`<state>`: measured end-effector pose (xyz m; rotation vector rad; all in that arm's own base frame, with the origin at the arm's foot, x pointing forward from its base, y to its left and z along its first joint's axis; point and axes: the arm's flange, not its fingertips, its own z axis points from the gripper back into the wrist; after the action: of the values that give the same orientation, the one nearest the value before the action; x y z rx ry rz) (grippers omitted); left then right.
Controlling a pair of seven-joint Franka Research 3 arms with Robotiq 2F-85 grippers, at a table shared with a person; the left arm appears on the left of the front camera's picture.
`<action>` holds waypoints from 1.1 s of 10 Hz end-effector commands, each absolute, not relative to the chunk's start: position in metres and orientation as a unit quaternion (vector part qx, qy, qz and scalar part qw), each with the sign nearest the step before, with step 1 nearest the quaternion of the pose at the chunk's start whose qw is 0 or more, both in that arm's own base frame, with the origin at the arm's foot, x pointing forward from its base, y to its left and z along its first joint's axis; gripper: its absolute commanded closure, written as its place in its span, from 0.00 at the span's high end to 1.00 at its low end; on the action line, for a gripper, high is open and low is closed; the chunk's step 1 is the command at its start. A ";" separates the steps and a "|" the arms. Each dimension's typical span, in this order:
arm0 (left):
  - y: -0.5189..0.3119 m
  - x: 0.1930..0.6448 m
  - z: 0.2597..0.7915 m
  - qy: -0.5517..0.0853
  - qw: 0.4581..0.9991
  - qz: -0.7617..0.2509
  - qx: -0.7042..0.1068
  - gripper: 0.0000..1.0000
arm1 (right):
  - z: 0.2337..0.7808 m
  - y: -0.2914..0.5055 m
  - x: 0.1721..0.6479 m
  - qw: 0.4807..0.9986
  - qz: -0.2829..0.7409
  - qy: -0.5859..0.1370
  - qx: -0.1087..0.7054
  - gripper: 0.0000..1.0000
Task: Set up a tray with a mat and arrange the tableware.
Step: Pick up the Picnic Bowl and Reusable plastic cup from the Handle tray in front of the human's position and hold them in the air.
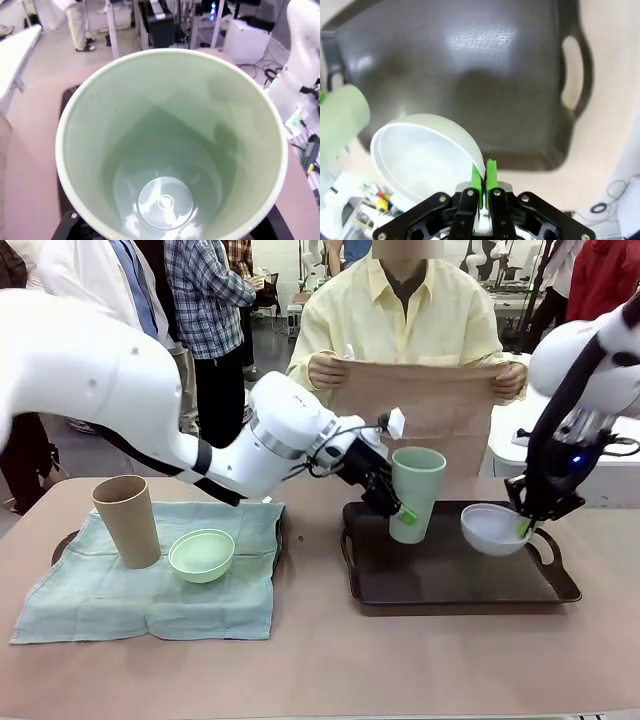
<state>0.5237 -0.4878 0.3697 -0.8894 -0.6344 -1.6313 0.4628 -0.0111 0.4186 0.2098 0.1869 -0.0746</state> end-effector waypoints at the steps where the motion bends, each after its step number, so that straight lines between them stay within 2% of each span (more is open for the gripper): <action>1: -0.457 0.485 0.425 -0.287 0.560 -0.675 -0.384 0.78 | 0.465 -0.020 0.435 0.989 -0.019 0.094 0.113 0.00; 3: -0.447 0.467 0.466 -0.315 0.551 -0.675 -0.376 0.78 | 0.502 -0.022 0.416 0.991 -0.024 0.088 0.094 0.00; 6: -0.428 0.432 0.510 -0.335 0.566 -0.661 -0.361 0.78 | 0.551 -0.015 0.392 0.994 -0.027 0.061 0.085 0.00; 7: -0.421 0.428 0.511 -0.323 0.578 -0.660 -0.356 0.78 | 0.556 -0.013 0.396 0.994 -0.018 0.054 0.091 0.00; 8: -0.447 0.451 0.513 -0.333 0.557 -0.668 -0.363 0.78 | 0.544 -0.018 0.394 0.993 -0.017 0.065 0.102 0.00; 11: -0.447 0.451 0.513 -0.333 0.557 -0.668 -0.363 0.78 | 0.544 -0.018 0.394 0.993 -0.017 0.065 0.102 0.00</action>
<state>0.4481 -0.4464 0.5090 -0.8554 -0.7736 -1.5635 0.3943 -0.0170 0.5471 0.2032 0.1293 -0.0324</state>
